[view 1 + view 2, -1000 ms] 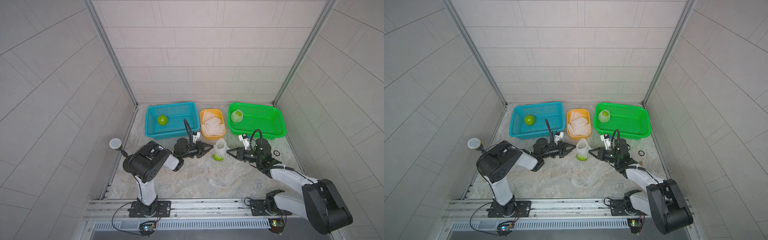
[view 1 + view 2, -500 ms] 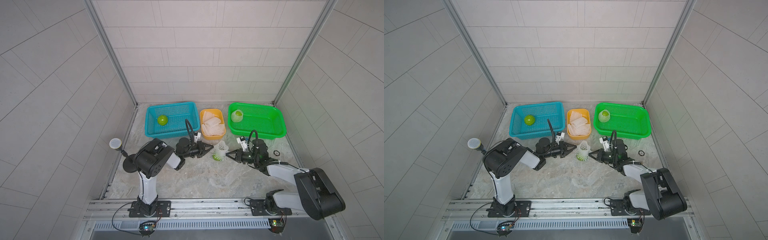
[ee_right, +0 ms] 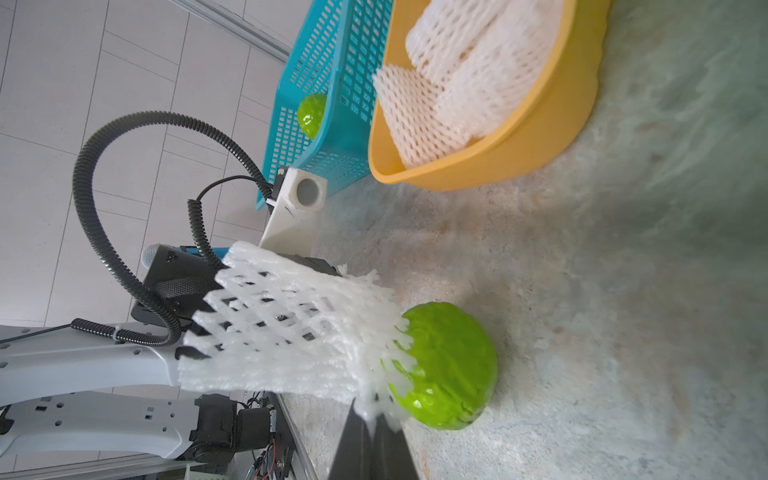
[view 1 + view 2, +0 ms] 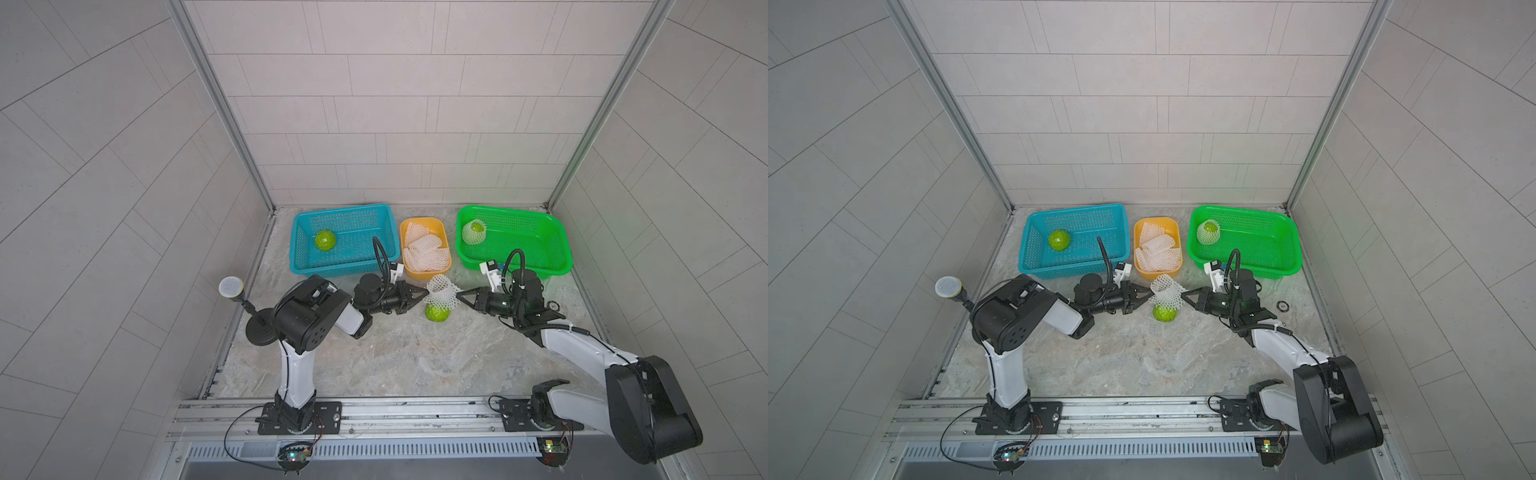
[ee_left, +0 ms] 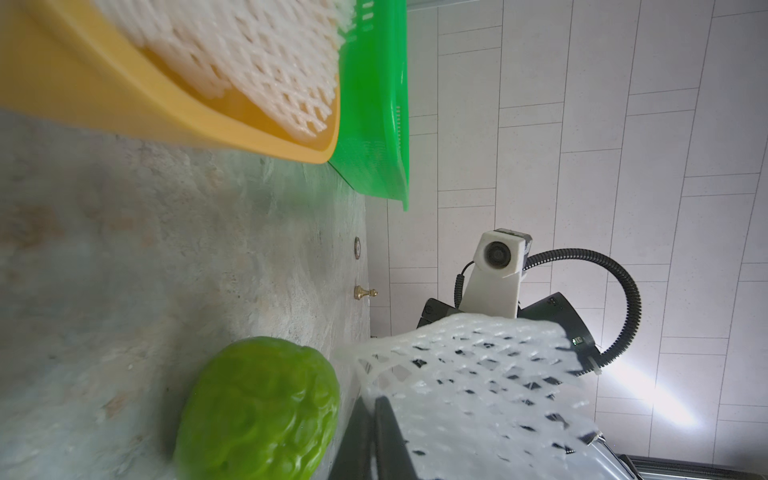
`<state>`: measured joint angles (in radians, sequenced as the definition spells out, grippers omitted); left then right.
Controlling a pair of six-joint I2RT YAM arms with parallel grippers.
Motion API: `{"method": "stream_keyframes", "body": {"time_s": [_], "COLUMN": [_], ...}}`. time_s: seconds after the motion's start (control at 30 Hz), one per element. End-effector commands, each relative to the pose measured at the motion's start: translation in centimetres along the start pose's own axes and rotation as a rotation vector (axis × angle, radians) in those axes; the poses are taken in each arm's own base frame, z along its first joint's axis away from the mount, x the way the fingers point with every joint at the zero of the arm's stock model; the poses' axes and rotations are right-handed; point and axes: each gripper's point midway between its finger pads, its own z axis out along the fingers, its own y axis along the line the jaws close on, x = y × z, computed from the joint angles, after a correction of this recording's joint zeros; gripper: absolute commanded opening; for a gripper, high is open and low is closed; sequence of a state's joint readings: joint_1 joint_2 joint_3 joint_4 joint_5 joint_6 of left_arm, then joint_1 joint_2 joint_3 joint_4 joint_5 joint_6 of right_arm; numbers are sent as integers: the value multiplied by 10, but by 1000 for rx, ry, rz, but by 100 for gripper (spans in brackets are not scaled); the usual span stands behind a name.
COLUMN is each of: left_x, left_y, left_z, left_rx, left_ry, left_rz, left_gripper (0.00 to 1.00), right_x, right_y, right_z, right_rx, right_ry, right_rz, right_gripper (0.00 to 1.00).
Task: Sleeve custard apples in foam nets
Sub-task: Put on the foam net on the custard apple.
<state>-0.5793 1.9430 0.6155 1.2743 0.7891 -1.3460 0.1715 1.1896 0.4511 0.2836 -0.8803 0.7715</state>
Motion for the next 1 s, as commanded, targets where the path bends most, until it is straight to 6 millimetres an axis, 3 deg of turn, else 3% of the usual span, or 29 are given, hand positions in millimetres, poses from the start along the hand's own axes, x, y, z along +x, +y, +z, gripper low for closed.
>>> {"method": "stream_keyframes", "body": {"time_s": [0.0, 0.5, 0.97], "left_x": [-1, 20, 25], "left_y": [-8, 26, 37], "left_z": [4, -9, -11], "left_rx": [36, -43, -64], "left_ry": [8, 31, 39], "left_rz": [35, -19, -25], "left_gripper": [8, 8, 8], "right_x": [10, 38, 51], "right_y": [-14, -31, -43], "right_z": [2, 6, 11], "right_rx": [38, 38, 57], "right_ry": [42, 94, 109], "right_rz": [24, 75, 93], "right_gripper": [3, 4, 4]}}
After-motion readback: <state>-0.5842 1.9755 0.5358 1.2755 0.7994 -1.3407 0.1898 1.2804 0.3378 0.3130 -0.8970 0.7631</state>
